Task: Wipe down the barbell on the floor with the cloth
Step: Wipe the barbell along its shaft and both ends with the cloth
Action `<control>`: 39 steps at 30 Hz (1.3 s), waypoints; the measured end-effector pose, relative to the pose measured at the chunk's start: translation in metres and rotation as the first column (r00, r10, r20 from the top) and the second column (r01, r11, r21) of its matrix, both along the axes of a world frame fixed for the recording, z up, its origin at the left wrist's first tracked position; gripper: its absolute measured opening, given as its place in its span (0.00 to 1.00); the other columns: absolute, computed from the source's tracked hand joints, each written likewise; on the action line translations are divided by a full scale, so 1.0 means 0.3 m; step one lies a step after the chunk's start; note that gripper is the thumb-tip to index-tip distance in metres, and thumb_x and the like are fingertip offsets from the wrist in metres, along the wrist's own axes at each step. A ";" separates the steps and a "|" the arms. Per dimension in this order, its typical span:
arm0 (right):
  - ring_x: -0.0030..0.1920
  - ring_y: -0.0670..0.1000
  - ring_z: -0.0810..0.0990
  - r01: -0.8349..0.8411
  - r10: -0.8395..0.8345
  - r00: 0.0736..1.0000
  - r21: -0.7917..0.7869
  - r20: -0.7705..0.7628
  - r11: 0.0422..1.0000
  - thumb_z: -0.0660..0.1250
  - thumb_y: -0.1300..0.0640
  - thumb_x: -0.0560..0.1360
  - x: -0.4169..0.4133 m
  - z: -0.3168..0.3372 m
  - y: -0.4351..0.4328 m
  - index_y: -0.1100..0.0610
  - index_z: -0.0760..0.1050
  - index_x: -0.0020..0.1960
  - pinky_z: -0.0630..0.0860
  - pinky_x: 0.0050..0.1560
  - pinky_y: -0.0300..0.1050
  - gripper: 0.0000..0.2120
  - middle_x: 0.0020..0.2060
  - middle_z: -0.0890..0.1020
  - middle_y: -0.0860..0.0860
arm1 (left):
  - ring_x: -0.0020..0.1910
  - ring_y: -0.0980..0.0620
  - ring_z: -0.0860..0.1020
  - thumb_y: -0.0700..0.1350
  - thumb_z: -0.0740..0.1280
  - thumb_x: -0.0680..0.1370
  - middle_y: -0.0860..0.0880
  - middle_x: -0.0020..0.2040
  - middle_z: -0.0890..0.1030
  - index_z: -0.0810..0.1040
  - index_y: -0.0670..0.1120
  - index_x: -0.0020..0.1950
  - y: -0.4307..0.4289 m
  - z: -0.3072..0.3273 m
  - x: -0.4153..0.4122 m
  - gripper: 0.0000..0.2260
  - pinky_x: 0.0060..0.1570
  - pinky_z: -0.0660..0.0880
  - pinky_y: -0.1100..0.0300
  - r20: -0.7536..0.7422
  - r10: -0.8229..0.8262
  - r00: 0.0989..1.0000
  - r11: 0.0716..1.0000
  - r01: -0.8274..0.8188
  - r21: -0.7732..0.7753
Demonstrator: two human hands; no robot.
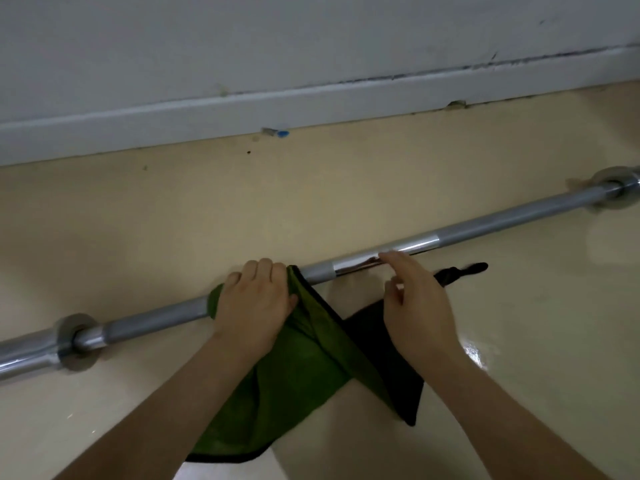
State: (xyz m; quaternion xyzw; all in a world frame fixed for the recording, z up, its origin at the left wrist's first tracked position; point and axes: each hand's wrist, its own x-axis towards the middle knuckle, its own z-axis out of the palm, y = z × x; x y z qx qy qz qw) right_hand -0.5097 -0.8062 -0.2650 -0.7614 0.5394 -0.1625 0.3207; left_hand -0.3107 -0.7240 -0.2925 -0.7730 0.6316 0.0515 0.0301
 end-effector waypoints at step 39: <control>0.41 0.56 0.80 0.246 -0.254 0.966 0.137 0.046 0.960 0.61 0.54 0.77 0.100 -0.036 -0.283 0.59 0.79 0.46 0.72 0.38 0.43 0.11 0.38 0.81 0.54 | 0.48 0.40 0.74 0.54 0.66 0.75 0.42 0.49 0.79 0.77 0.45 0.59 -0.275 0.068 0.043 0.17 0.41 0.69 0.51 0.084 -0.076 0.994 0.997 0.077 -0.010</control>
